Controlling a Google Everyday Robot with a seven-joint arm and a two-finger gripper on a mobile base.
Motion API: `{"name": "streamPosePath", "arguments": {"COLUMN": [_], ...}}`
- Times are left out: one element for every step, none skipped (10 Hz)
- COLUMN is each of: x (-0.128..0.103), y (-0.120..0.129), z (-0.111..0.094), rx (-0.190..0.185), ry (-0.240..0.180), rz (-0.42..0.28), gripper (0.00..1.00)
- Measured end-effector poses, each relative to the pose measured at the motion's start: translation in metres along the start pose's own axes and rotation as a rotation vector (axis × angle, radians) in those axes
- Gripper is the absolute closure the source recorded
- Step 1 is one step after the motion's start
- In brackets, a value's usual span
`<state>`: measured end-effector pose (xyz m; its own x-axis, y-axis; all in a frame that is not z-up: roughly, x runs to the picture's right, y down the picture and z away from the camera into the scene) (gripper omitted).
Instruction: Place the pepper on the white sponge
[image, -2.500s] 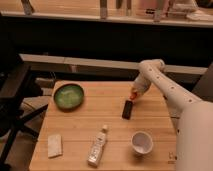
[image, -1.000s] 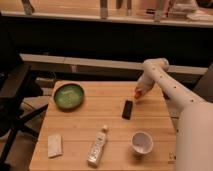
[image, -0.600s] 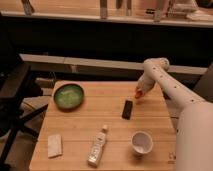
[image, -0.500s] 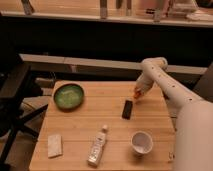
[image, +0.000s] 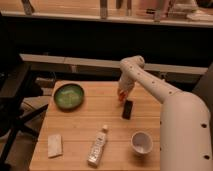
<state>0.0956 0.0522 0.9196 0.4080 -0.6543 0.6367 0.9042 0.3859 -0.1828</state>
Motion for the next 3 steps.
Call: {"name": "streamPosePath", "arguments": {"x": [-0.017,-0.040,-0.062], "y": [-0.017,-0.037,-0.051], "z": [0.002,0.003,0.002], "rx": [0.005,0.011,0.016], "ry": [-0.032,-0.063,-0.087], "rz": [-0.061,-0.135,-0.196], "gripper": [0.99,0.99,0.99]}}
